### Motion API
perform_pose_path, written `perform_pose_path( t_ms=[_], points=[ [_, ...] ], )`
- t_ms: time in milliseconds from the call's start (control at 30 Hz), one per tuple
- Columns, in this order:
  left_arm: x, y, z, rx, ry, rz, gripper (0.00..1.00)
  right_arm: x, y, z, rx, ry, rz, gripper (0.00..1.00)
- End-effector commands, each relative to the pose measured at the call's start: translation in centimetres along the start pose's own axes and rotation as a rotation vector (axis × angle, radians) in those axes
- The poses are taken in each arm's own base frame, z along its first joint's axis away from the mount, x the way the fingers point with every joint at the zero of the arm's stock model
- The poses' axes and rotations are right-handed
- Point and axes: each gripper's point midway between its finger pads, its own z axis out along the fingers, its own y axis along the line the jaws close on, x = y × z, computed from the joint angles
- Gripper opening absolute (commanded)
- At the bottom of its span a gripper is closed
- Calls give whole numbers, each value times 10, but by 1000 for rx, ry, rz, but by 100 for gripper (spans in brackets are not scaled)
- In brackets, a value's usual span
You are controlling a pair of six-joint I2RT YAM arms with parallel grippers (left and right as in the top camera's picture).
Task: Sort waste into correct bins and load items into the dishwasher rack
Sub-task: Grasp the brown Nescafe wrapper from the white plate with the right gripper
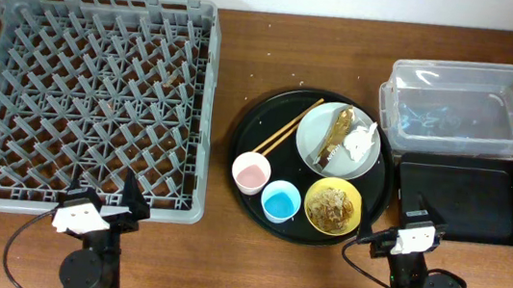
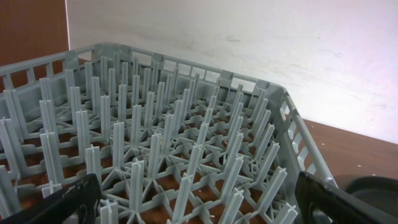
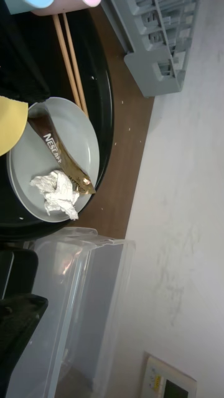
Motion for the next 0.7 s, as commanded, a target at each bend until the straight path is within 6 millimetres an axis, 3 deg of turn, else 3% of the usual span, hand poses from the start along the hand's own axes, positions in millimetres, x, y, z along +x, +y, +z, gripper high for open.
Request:
perform_pose_path(
  t_ms=[0, 133, 200, 267, 300, 367, 433, 533, 567, 633, 667],
  points=[
    [2, -4, 0, 27, 1, -4, 99, 2, 0, 0, 2, 2, 2, 99],
    [4, -12, 0, 70, 10, -5, 99, 3, 0, 0, 2, 3, 3, 98],
    [1, -26, -2, 150, 5, -11, 99, 0, 8, 0, -50, -8, 10, 98],
    [-19, -45, -7, 258, -69, -18, 99, -6, 22, -2, -133, -23, 27, 98],
    [-40, -54, -12, 306, -152, -24, 99, -17, 25, -5, -154, -40, 104, 98],
    [-63, -59, -18, 323, -196, -26, 99, -59, 22, -16, -163, -108, 120, 98],
    [-79, -65, -19, 329, -181, -24, 99, -81, 18, -21, -163, -74, 127, 98],
    [-109, -85, -1, 349, -18, -10, 99, -105, 13, -6, -187, 184, 185, 98],
    [-116, -97, 13, 361, 113, -5, 99, -117, 10, 6, -199, 323, 228, 98],
    [-113, -131, 38, 461, 408, -22, 99, -131, 4, 30, -194, 554, 353, 98],
    [-110, -149, 49, 515, 555, -49, 99, -143, -1, 54, -192, 617, 381, 98]
  ],
)
